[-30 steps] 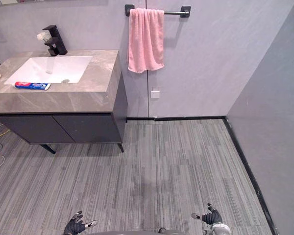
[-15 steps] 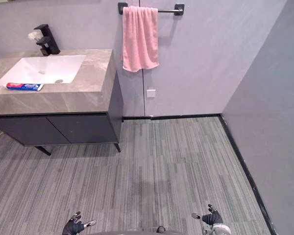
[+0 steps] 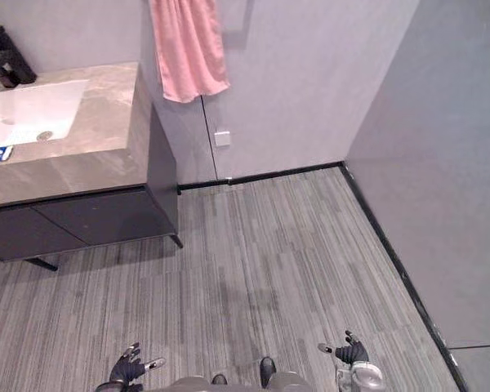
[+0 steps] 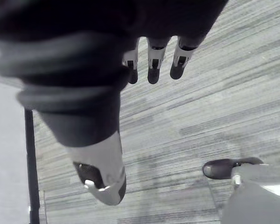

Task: Organize washtable

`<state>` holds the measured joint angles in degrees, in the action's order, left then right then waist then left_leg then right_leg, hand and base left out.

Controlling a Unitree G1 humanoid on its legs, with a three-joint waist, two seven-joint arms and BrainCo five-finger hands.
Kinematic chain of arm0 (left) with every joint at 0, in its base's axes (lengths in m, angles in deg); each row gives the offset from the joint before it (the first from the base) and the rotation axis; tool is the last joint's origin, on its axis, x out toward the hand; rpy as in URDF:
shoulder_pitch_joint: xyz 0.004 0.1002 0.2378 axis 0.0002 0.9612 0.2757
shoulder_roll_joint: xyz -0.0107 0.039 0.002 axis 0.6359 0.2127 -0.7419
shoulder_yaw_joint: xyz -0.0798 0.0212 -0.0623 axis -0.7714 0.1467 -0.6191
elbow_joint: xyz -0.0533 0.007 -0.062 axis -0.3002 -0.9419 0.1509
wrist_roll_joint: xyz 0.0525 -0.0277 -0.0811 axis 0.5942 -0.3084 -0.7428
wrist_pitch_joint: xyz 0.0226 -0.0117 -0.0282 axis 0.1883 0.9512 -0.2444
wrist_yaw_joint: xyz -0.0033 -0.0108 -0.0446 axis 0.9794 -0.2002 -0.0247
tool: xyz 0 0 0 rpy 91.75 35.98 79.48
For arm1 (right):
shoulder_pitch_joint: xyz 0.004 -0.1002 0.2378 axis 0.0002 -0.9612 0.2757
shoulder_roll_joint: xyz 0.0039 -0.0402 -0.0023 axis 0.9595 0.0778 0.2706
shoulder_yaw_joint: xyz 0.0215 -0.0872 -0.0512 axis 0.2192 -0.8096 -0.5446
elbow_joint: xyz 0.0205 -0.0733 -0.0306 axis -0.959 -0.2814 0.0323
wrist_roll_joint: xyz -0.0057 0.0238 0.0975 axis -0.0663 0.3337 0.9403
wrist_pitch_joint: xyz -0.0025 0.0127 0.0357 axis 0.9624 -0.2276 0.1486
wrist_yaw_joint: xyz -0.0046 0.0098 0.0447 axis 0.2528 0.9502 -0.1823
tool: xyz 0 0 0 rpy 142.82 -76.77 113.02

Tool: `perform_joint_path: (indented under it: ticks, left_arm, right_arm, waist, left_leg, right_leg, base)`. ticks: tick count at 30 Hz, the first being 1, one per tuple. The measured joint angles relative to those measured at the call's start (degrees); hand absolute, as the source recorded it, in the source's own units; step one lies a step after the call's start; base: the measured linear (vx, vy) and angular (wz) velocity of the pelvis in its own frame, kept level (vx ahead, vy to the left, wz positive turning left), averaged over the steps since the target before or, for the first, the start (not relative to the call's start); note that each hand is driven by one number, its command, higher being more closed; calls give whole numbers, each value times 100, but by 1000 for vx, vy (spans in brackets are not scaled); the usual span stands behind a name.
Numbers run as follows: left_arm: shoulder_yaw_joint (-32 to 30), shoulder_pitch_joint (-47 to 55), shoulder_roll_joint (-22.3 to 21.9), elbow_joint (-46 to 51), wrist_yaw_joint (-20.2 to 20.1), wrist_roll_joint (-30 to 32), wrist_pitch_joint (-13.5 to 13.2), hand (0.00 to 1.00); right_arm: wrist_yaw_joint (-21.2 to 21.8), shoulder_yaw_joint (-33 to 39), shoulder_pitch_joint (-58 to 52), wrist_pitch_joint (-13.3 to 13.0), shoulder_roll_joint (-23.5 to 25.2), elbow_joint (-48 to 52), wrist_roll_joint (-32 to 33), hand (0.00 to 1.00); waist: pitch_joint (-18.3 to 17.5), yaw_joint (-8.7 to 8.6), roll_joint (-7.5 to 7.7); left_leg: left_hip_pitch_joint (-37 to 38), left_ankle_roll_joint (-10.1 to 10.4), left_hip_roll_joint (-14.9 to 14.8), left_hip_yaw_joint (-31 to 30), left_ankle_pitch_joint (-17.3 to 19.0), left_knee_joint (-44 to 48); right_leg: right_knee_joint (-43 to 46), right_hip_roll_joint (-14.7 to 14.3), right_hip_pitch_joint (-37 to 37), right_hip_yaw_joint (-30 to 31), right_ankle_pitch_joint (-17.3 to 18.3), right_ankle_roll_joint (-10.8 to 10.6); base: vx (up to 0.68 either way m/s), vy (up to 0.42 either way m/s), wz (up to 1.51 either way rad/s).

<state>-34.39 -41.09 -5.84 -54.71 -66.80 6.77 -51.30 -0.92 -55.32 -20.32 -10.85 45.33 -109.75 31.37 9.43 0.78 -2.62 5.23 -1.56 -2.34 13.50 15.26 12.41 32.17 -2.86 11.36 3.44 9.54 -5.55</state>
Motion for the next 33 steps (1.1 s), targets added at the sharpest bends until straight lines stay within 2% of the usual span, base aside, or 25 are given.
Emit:
perform_joint_path:
  ticks: [1,2,3,6,7,8,9,11,13,14,15,17,18,20,22,23,24,25,26,27,28,29,30,31,33]
  left_arm:
    - [19,-21,18,0,-1,0,3,0]
    - [20,-78,41,1,-1,0,7,0]
    - [19,-67,64,0,-1,0,11,0]
    - [13,-99,146,1,3,0,57,0]
    - [12,-136,190,0,4,-1,56,0]
    - [25,-142,222,0,1,2,54,0]
    - [29,-151,231,-20,-4,2,55,0]
    - [29,-172,173,-31,-7,1,50,0]
    - [9,-224,80,-9,-4,0,49,0]
    - [6,-218,-22,-4,-7,-5,50,0]
    - [4,-200,-121,7,-10,-12,50,0]
    - [5,-128,-200,108,-13,-54,57,0]
    - [2,-152,-251,125,-10,-54,59,0]
    - [-36,-164,-338,259,-8,-113,50,0]
    - [-47,-189,-351,319,-3,-174,50,0]
    - [-44,-204,-379,349,1,-186,48,0]
    - [-27,-214,-410,348,2,-217,50,0]
    - [-23,-213,-425,349,4,-223,49,0]
    - [-1,-197,-438,347,13,-240,46,0]
    - [3,-196,-439,347,21,-248,42,0]
    - [-5,-253,-337,358,26,-248,46,0]
    - [8,-290,-311,350,27,-246,52,0]
    - [14,-328,-312,332,30,-245,58,0]
    - [82,-330,-307,322,34,-245,63,0]
    - [244,-327,-239,321,33,-238,80,0]
  right_arm:
    - [2,-3,-15,4,43,-1,0,0]
    - [9,-21,-20,17,82,-2,-5,0]
    - [11,-30,-10,24,80,-2,-7,0]
    - [10,-68,106,24,52,-2,-13,0]
    - [10,-68,148,24,25,0,-27,0]
    - [9,-68,145,23,11,3,-40,0]
    - [6,-63,127,24,-31,2,-50,0]
    - [2,-43,128,20,-89,7,-50,0]
    - [1,-43,177,21,-99,10,-50,0]
    - [1,-66,144,21,-89,46,-35,0]
    - [-4,-105,59,19,-48,153,-5,0]
    - [-41,-125,-10,-7,72,363,29,0]
    - [-79,-119,-15,-23,121,492,69,0]
    - [-82,-118,53,-35,137,559,166,0]
    - [-84,-91,99,-32,191,559,180,0]
    - [-93,-44,118,-30,225,562,181,0]
    - [-100,-26,89,-29,233,560,181,0]
    - [-102,-26,71,-29,231,556,180,0]
    - [-103,-35,23,-27,229,542,177,0]
    - [-103,-47,7,-19,245,522,176,0]
    - [-106,-68,-5,-13,333,501,169,0]
    - [-104,-62,-64,-12,352,497,166,0]
    - [-103,-62,-76,-12,358,495,166,0]
    - [-102,-67,-82,-10,383,496,140,0]
    - [-98,-86,-97,-6,456,491,60,0]
  waist:
    - [24,2,38]
    - [72,3,67]
    - [84,12,63]
    - [131,-24,41]
    - [153,-45,58]
    - [136,-56,109]
    - [126,-127,176]
    - [105,-165,97]
    - [141,-166,24]
    - [164,-169,-24]
    - [202,-155,-21]
    - [256,-108,41]
    - [289,-8,90]
    - [300,83,72]
    - [339,151,107]
    - [353,163,125]
    - [352,155,119]
    - [347,159,111]
    - [323,178,72]
    - [307,195,79]
    - [246,271,277]
    - [231,299,358]
    - [222,318,398]
    - [223,315,427]
    - [233,287,481]
  left_leg:
    - [79,-16,50,-7,10,-28]
    - [198,-26,111,-15,83,-47]
    - [271,-12,116,-15,129,-51]
    - [457,106,-82,-64,225,-156]
    - [572,266,-191,-96,237,-271]
    - [591,324,-188,-122,250,-334]
    - [738,456,-248,-219,304,-405]
    - [726,638,-473,-344,216,-230]
    - [297,743,-626,-592,148,774]
    - [-122,811,-783,-749,-67,1880]
    - [-542,790,-958,-807,-197,3024]
    - [-979,767,-1220,-604,-172,4098]
    - [-1296,756,-1292,-497,-136,4352]
    - [-1727,683,-1244,-369,-89,4109]
    - [-1932,637,-1044,-234,-61,3244]
    - [-2013,637,-832,-221,-66,2535]
    - [-2064,656,-626,-254,-149,1707]
    - [-2062,672,-543,-273,-253,1252]
    - [-2056,478,-437,-419,-735,645]
    - [-2045,345,-388,-480,-982,655]
    - [-2069,105,-118,-455,-958,842]
    - [-2046,79,-59,-386,-843,878]
    - [-2017,48,-18,-349,-731,921]
    - [-1798,-20,47,-283,-543,940]
    - [-1341,-159,158,-242,-292,915]
  right_leg:
    - [319,94,133,-141,81,20]
    - [692,321,306,-457,258,57]
    - [720,446,395,-626,352,60]
    - [-116,507,502,-1025,339,121]
    - [-862,476,490,-1125,86,147]
    - [-1100,488,474,-1098,-131,184]
    - [-1098,488,424,-1176,-606,457]
    - [-1052,360,344,-1388,-431,668]
    - [-1207,243,136,-1463,-325,833]
    - [-1470,171,-221,-1520,-287,887]
    - [-1752,119,-656,-1563,-257,936]
    - [-2055,76,-1233,-1561,-187,1031]
    - [-2213,81,-1474,-1499,-150,1032]
    - [-2411,109,-1695,-1387,-151,1031]
    - [-2532,232,-1901,-1307,-100,944]
    - [-2613,341,-2035,-1290,-46,855]
    - [-2676,432,-2142,-1288,30,738]
    - [-2701,460,-2168,-1275,73,673]
    - [-2727,462,-2219,-1247,203,523]
    - [-2692,485,-2223,-1194,297,479]
    - [-2417,765,-2203,-1100,598,321]
    - [-2199,833,-2137,-1073,654,285]
    - [-1887,912,-2010,-1022,674,263]
    - [-688,1040,-1583,-840,647,207]
    - [976,1252,-1027,-661,396,-206]
  base:
    - [93,70,7]
    - [137,43,1]
    - [145,32,1]
    - [214,-52,5]
    - [283,-126,14]
    - [394,-196,27]
    - [395,-201,35]
    - [427,-234,26]
    - [355,-245,8]
    - [388,-222,23]
    - [384,-196,24]
    - [386,-157,8]
    - [375,-122,-11]
    - [281,-11,-28]
    - [250,81,-22]
    - [271,138,-5]
    - [280,154,-2]
    - [285,201,-3]
    - [230,191,-12]
    - [407,324,-21]
    - [383,266,-22]
    - [408,237,-19]
    - [407,210,-19]
    - [405,221,-16]
    - [475,235,-6]
